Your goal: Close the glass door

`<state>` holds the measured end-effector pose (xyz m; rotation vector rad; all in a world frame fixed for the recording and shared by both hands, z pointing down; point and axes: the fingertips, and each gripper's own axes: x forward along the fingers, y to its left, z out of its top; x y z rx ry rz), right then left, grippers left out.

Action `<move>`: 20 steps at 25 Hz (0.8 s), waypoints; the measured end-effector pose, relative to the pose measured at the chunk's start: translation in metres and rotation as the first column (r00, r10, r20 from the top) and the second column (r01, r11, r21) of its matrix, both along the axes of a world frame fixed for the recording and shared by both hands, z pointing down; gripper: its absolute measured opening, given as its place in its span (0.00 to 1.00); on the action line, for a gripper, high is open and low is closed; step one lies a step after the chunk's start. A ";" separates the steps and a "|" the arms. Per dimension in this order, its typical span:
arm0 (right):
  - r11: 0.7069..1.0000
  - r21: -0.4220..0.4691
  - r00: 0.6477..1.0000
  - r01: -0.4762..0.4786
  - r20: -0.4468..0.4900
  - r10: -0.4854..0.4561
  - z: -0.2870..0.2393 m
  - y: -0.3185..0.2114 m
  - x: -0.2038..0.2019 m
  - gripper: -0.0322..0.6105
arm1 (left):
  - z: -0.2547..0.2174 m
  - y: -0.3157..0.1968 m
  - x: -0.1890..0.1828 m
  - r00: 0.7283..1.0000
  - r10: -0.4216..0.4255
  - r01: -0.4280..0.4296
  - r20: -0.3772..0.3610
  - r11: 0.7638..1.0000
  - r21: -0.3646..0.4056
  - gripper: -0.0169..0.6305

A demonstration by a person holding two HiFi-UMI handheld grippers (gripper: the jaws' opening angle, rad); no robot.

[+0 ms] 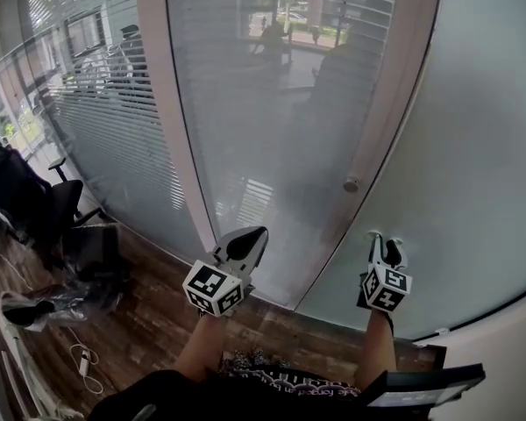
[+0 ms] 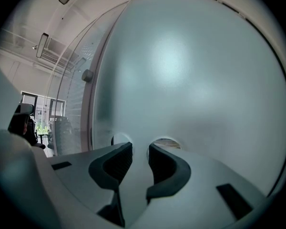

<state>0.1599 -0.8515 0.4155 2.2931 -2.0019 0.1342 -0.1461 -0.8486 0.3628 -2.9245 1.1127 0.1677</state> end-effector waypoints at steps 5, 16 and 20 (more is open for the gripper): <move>1.000 0.000 1.000 -0.009 0.001 0.009 -0.001 -0.006 0.004 0.22 | -0.001 0.000 -0.003 1.000 -0.004 0.004 0.000 1.000 0.001 0.03; 1.000 -0.005 1.000 -0.019 0.002 0.019 -0.001 -0.021 0.012 0.22 | -0.001 0.001 -0.016 0.999 -0.038 0.038 -0.002 0.999 0.002 0.03; 1.000 -0.005 1.000 -0.023 0.005 0.023 0.006 -0.026 0.013 0.22 | 0.006 0.002 -0.019 0.999 -0.045 0.045 0.001 0.999 0.003 0.03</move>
